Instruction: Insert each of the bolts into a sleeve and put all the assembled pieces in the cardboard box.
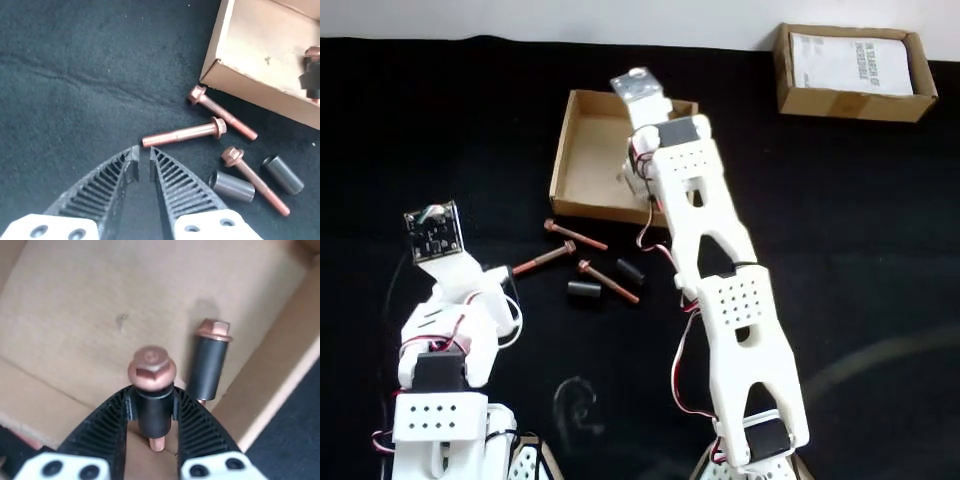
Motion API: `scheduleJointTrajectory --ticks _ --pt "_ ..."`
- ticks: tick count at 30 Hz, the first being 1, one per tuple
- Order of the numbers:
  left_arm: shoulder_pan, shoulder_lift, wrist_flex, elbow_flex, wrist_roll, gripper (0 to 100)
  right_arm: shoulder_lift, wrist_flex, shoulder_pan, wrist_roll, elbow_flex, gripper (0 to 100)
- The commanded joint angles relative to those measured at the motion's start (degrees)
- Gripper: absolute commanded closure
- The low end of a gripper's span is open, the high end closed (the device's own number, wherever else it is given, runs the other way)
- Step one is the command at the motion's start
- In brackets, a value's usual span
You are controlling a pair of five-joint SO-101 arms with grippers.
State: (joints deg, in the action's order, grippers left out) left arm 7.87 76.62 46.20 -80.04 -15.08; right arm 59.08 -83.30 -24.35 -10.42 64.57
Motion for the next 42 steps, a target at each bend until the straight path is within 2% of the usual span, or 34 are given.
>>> scheduleJointTrajectory --ticks 1,7,10,17,23,33,36,42 --pt "0.48 1.80 -0.88 -1.01 0.09 94 -0.92 -0.92 -1.54 -0.62 2.86 97.8" --pt "0.48 3.21 -0.88 -3.56 0.09 94 -2.42 -4.88 -3.03 -0.62 2.95 77.2" --pt "0.48 3.21 -0.88 -4.97 0.09 94 -4.79 -6.29 -3.03 -0.62 2.95 71.3" --pt "0.48 3.21 -7.82 -11.47 0.35 94 -18.07 -7.34 -3.03 -0.53 2.95 71.3" --pt "0.48 3.21 -18.02 -17.54 0.09 94 -28.88 -14.90 -4.09 -0.53 2.95 71.3" --pt "0.48 2.77 -18.02 -17.63 0.26 94 -40.66 -17.89 -4.35 -0.18 1.80 71.3" --pt "0.31 2.77 -17.05 -17.63 0.35 94 -47.16 -17.89 -4.44 -0.18 -5.67 71.3" --pt "0.31 2.77 -16.88 -17.63 0.35 94 -66.24 -17.80 -4.44 -0.18 -33.45 71.3"
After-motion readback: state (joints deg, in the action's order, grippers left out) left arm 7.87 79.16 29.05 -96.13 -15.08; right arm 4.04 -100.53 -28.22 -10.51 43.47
